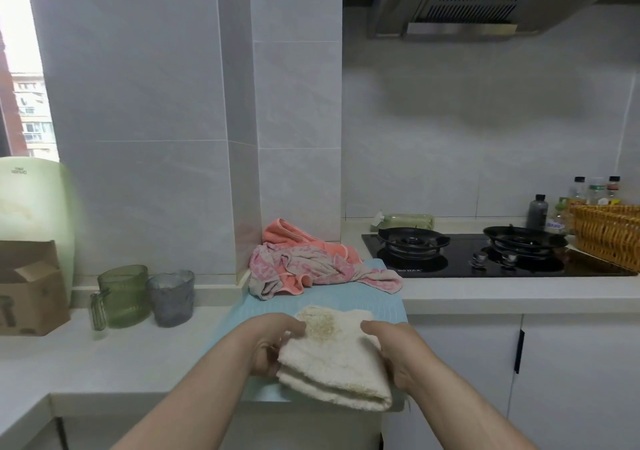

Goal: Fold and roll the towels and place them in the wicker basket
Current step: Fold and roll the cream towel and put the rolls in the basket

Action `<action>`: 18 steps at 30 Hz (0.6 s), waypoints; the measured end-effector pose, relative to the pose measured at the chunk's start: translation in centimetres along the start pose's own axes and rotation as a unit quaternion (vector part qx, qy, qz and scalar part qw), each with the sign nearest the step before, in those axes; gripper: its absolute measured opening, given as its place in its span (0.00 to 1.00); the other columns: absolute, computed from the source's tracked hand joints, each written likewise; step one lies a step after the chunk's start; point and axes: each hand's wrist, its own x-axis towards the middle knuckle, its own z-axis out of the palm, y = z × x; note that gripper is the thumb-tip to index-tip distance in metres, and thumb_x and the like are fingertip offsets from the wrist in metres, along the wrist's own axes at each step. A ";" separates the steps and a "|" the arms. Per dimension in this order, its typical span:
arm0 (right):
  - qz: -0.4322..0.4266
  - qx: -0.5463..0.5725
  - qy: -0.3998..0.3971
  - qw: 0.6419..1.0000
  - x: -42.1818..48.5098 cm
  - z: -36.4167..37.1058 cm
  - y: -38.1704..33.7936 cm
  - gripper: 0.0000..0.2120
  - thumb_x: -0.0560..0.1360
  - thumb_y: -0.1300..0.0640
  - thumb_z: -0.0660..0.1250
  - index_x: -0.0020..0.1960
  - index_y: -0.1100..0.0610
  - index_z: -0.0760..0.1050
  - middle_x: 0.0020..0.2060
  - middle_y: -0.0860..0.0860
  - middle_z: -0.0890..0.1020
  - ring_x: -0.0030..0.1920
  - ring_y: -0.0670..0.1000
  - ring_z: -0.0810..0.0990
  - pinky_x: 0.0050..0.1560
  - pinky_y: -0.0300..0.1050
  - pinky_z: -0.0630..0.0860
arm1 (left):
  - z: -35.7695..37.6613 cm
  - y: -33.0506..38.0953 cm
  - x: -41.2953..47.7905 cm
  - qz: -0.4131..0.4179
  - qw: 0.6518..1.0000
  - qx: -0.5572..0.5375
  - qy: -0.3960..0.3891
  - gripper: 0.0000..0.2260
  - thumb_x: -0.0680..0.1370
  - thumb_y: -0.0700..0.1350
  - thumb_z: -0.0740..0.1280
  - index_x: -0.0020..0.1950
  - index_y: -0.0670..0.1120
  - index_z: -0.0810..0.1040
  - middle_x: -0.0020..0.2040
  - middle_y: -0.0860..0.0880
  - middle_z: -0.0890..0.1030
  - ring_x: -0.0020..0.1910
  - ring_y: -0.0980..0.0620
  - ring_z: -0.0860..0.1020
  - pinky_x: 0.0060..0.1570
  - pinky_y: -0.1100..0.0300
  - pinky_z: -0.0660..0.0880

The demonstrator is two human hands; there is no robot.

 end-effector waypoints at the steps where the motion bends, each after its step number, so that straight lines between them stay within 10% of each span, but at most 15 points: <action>1: 0.016 0.030 0.012 0.999 0.4 0.1 -0.2 0.14 0.71 0.59 0.71 0.54 0.64 0.75 0.48 0.61 0.83 0.46 0.60 0.83 0.45 0.50 0.80 | 0.2 0.2 0.4 -0.008 1.000 0.009 -0.013 0.08 0.78 0.41 0.68 0.51 0.36 0.77 0.41 0.40 0.83 0.37 0.43 0.82 0.45 0.48 0.80; 6: 0.039 -0.011 0.008 0.999 1.1 0.8 -0.4 0.16 0.70 0.62 0.71 0.56 0.65 0.75 0.47 0.60 0.84 0.46 0.60 0.84 0.45 0.48 0.81 | 0.2 0.4 1.4 -0.013 0.997 0.066 -0.036 0.12 0.77 0.45 0.69 0.54 0.38 0.82 0.50 0.39 0.85 0.51 0.39 0.83 0.60 0.40 0.76; 11: -0.031 -0.071 -0.018 0.997 0.2 1.2 -0.7 0.11 0.73 0.63 0.60 0.55 0.60 0.73 0.50 0.59 0.82 0.48 0.60 0.83 0.48 0.54 0.82 | 0.7 -0.2 1.5 0.053 0.997 0.038 -0.051 0.12 0.78 0.44 0.69 0.57 0.38 0.79 0.48 0.39 0.85 0.48 0.41 0.84 0.52 0.46 0.80; 18: -0.036 0.265 -0.147 0.952 1.3 0.2 -1.8 0.21 0.81 0.49 0.61 0.62 0.65 0.76 0.59 0.64 0.80 0.61 0.66 0.79 0.66 0.63 0.71 | -0.3 -1.8 3.6 0.231 0.958 -0.168 0.009 0.09 0.80 0.40 0.67 0.59 0.44 0.78 0.51 0.41 0.85 0.51 0.38 0.83 0.56 0.36 0.77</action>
